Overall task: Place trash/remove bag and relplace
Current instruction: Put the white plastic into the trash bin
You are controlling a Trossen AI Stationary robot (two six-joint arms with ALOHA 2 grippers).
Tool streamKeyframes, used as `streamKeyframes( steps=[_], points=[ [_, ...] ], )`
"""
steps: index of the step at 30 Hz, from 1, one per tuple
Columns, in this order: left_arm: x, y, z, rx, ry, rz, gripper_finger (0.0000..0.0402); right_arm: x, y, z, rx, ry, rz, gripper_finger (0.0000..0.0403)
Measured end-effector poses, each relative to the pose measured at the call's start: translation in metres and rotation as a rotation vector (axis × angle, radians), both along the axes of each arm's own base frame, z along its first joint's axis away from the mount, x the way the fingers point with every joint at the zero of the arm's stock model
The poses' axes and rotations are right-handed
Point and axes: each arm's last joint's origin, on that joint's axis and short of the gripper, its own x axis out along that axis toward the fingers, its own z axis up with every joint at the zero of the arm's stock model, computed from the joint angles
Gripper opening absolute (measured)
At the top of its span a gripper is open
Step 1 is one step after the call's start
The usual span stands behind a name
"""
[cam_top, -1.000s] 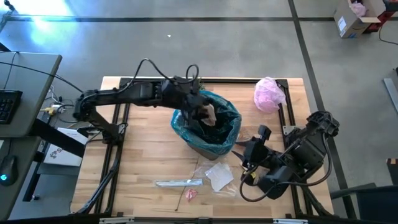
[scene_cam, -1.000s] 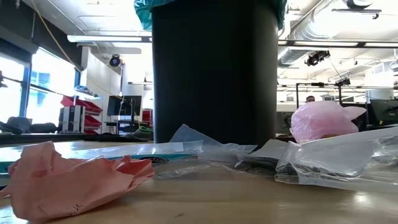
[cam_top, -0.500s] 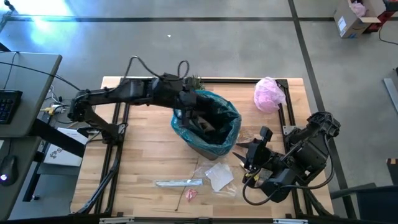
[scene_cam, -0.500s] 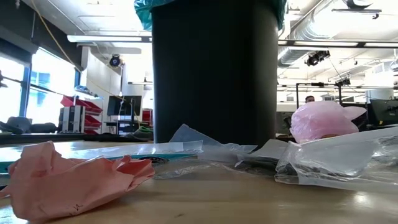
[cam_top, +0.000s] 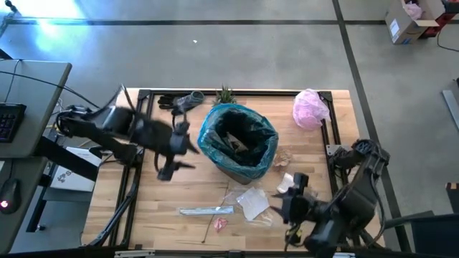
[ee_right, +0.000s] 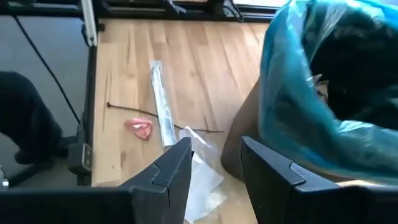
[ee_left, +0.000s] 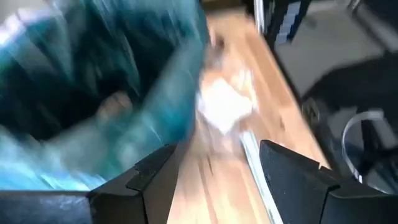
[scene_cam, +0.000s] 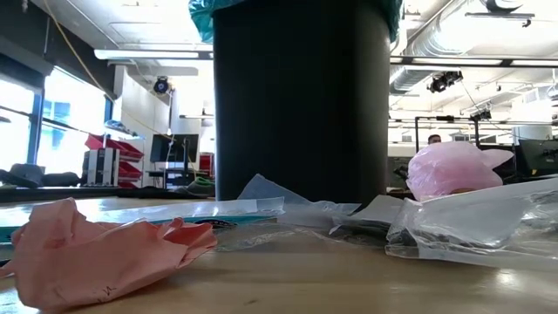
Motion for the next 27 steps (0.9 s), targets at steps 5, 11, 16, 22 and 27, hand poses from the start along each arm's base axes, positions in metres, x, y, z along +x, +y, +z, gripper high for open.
streamKeyframes(
  steps=[5,11,16,22,27],
  points=[
    [-0.004,-0.031,-0.047,0.027,0.130,0.011,0.0207,0.014,0.016,-0.027,-0.069,0.031,-0.034,0.0123],
    [-0.002,-0.060,-0.114,-0.016,0.139,0.016,0.0207,0.027,0.027,-0.063,-0.138,0.103,-0.114,0.0123],
    [-0.009,-0.068,-0.176,-0.085,0.142,0.089,0.0207,0.033,0.032,-0.074,-0.152,0.107,-0.135,0.0123],
    [-0.025,-0.070,-0.236,-0.109,0.133,0.147,0.0207,0.034,0.030,-0.073,-0.186,0.048,-0.162,0.0123],
    [-0.025,-0.077,-0.264,-0.114,0.142,0.161,0.0207,0.040,0.025,-0.072,-0.193,0.041,-0.184,0.0123]
  ],
)
